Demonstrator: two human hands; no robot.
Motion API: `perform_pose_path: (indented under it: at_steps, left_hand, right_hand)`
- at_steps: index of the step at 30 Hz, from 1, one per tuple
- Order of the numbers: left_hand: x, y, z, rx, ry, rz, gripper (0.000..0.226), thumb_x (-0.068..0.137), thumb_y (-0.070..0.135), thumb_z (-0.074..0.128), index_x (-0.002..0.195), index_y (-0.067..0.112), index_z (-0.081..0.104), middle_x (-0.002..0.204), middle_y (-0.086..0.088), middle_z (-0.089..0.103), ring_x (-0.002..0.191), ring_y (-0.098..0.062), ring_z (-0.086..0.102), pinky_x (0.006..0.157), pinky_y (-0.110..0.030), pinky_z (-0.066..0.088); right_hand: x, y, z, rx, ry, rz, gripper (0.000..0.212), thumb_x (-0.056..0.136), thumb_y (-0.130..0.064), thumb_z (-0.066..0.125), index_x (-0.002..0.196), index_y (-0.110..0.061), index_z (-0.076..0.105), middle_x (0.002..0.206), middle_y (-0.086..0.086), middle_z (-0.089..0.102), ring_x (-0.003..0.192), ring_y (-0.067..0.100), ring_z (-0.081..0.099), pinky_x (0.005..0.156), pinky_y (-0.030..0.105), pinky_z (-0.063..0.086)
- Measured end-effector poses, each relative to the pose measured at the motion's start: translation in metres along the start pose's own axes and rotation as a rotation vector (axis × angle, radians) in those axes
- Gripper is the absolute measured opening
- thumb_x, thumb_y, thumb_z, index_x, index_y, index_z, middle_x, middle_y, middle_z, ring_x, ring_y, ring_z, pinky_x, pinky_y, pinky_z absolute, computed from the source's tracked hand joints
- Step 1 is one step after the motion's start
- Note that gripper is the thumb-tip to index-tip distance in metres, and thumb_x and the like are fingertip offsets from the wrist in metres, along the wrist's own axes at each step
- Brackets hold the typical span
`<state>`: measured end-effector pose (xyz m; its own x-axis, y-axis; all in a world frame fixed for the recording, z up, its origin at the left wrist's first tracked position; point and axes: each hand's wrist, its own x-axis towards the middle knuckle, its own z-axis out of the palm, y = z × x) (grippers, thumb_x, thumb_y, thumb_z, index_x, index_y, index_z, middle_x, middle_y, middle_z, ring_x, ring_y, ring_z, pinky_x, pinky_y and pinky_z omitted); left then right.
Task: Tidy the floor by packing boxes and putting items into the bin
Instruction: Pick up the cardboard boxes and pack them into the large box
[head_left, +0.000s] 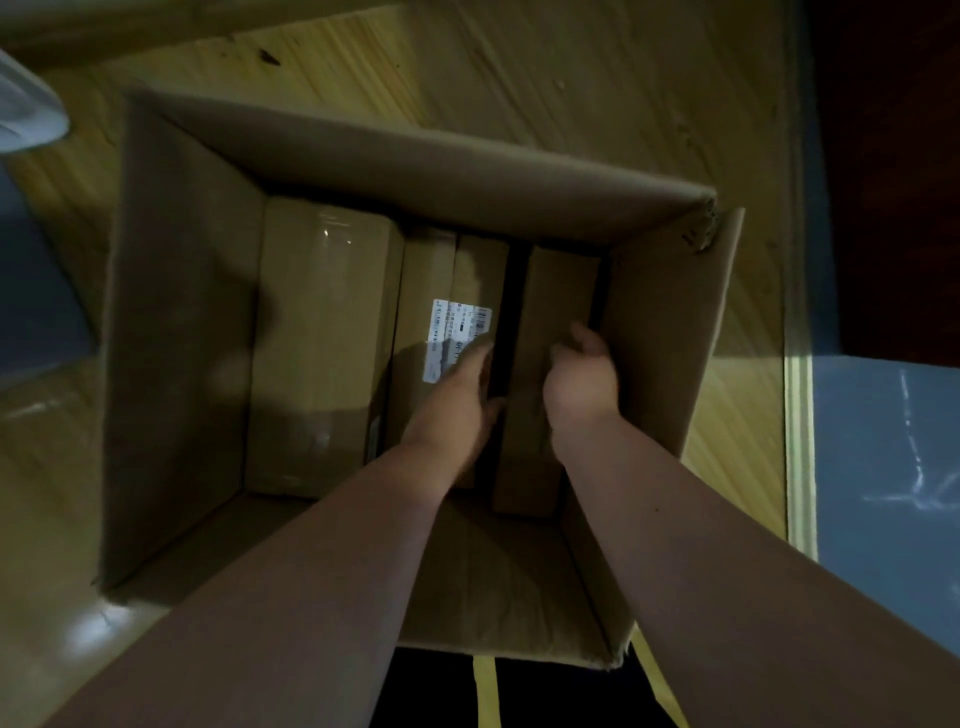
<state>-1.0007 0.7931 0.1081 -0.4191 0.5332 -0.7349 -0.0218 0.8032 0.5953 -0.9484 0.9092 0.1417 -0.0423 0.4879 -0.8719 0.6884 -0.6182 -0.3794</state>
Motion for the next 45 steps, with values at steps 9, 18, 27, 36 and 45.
perform_pose_path:
  at_steps: [9, 18, 27, 36, 45]
  left_hand:
    - [-0.062, 0.087, -0.137, -0.406, 0.083, -0.144, 0.010, 0.096, 0.027, 0.056, 0.099, 0.025, 0.066, 0.104, 0.003, 0.070, 0.097, -0.014, 0.064, 0.075, -0.027, 0.049]
    - [-0.175, 0.149, -0.214, -0.502, 0.183, -0.077, 0.012, 0.096, 0.030, 0.057, 0.100, 0.029, 0.068, 0.101, 0.007, 0.073, 0.096, -0.014, 0.066, 0.079, -0.028, 0.053]
    - [-0.300, 0.152, -0.234, -0.688, 0.431, -0.080, 0.017, 0.098, 0.028, 0.053, 0.103, 0.025, 0.069, 0.103, 0.008, 0.073, 0.100, -0.016, 0.067, 0.085, -0.032, 0.054]
    - [-0.414, 0.113, -0.162, -1.070, 0.716, -0.165, 0.016, 0.098, 0.024, 0.054, 0.098, 0.020, 0.070, 0.097, 0.001, 0.070, 0.089, -0.016, 0.062, 0.082, -0.034, 0.050]
    - [-0.562, 0.007, -0.062, -1.279, 1.075, -0.330, 0.009, 0.094, 0.019, 0.059, 0.091, 0.024, 0.066, 0.089, 0.006, 0.068, 0.077, -0.008, 0.061, 0.069, -0.025, 0.047]
  right_hand:
    - [-0.100, -0.075, -0.025, -0.013, -0.346, -0.019, 0.017, 0.095, -0.027, 0.060, 0.110, -0.028, 0.066, 0.105, -0.001, 0.071, 0.097, 0.016, 0.066, 0.079, 0.031, 0.053]
    - [-0.234, -0.142, -0.044, -0.262, -0.354, -0.343, 0.005, 0.091, -0.023, 0.064, 0.089, -0.018, 0.063, 0.090, 0.001, 0.065, 0.078, 0.012, 0.057, 0.067, 0.022, 0.045]
    - [-0.331, -0.154, -0.032, -0.648, -0.516, -0.625, 0.013, 0.096, -0.027, 0.057, 0.091, -0.016, 0.063, 0.084, 0.002, 0.059, 0.075, 0.013, 0.054, 0.072, 0.031, 0.051]
    - [-0.396, -0.109, -0.025, -1.134, -0.691, -0.809, 0.018, 0.094, -0.036, 0.057, 0.097, -0.019, 0.063, 0.090, 0.008, 0.067, 0.073, 0.017, 0.058, 0.076, 0.041, 0.054]
    - [-0.471, 0.051, 0.017, -1.349, -1.016, -0.892, 0.011, 0.093, -0.024, 0.060, 0.088, -0.014, 0.061, 0.079, 0.004, 0.059, 0.061, 0.011, 0.050, 0.053, 0.019, 0.040]
